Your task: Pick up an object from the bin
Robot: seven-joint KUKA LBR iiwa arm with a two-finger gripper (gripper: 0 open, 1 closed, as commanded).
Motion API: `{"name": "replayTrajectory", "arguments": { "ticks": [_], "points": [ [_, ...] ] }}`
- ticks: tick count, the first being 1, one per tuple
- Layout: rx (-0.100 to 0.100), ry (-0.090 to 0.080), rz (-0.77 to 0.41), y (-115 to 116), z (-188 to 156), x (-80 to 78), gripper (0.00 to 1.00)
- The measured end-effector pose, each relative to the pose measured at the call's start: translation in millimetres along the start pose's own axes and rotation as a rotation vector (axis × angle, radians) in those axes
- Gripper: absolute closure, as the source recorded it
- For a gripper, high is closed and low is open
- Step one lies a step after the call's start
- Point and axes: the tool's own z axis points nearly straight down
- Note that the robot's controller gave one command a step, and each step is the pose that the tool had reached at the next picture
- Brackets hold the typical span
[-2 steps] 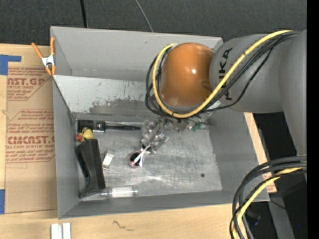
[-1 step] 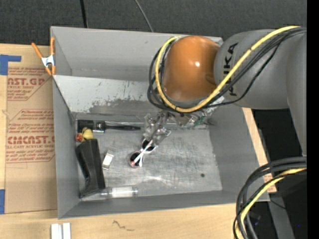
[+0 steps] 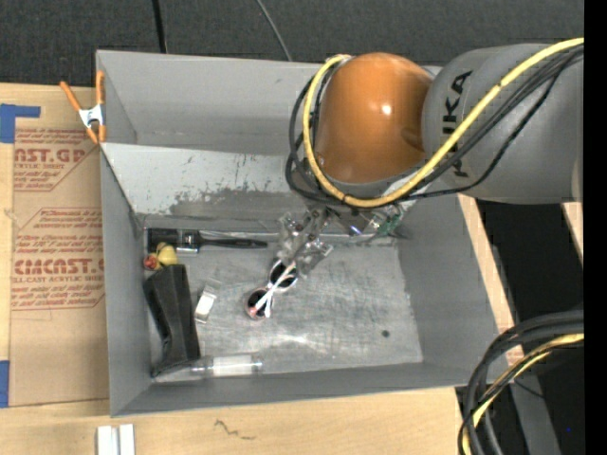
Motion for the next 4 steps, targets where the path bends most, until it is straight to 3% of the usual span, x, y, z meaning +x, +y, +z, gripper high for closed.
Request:
{"name": "replayTrajectory", "arguments": {
  "ticks": [1,2,3,4],
  "points": [
    [0.007,-0.008,0.009,-5,-36,-4.0,1.00],
    [0.004,-0.006,0.022,-10,-42,-5.2,1.00],
    [0.008,-0.012,0.043,-1,4,7.3,1.00],
    [0.003,-0.005,0.049,0,40,-4.8,1.00]
  ]
}}
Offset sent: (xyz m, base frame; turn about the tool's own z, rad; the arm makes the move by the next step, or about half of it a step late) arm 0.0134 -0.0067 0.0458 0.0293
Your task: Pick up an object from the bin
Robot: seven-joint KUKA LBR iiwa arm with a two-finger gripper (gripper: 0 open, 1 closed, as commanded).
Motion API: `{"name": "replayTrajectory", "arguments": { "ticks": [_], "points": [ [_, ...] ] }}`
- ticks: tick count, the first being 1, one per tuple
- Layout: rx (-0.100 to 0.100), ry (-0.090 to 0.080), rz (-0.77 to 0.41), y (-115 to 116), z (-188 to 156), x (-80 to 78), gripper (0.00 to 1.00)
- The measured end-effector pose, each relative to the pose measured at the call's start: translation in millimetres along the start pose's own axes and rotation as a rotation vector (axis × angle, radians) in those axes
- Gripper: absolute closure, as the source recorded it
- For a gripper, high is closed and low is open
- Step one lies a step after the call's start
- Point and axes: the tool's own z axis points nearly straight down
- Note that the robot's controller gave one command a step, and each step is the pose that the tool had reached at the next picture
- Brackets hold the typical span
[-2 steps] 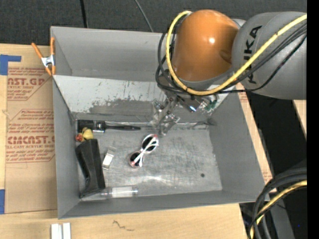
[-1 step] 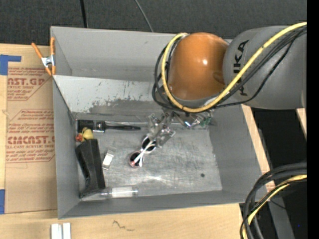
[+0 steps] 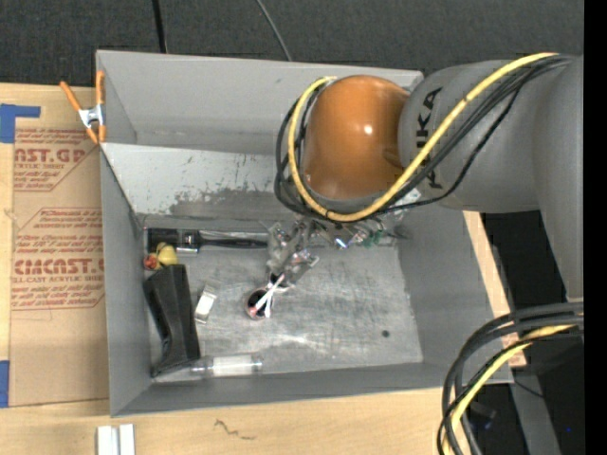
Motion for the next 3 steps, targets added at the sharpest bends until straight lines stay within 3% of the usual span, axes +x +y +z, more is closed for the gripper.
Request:
{"name": "replayTrajectory", "arguments": {
  "ticks": [1,2,3],
  "points": [
    [-0.002,0.002,-0.001,2,1,-0.4,1.00],
    [0.006,-0.004,-0.169,2,30,4.1,0.00],
    [0.007,-0.009,-0.244,2,73,3.7,1.00]
  ]
}}
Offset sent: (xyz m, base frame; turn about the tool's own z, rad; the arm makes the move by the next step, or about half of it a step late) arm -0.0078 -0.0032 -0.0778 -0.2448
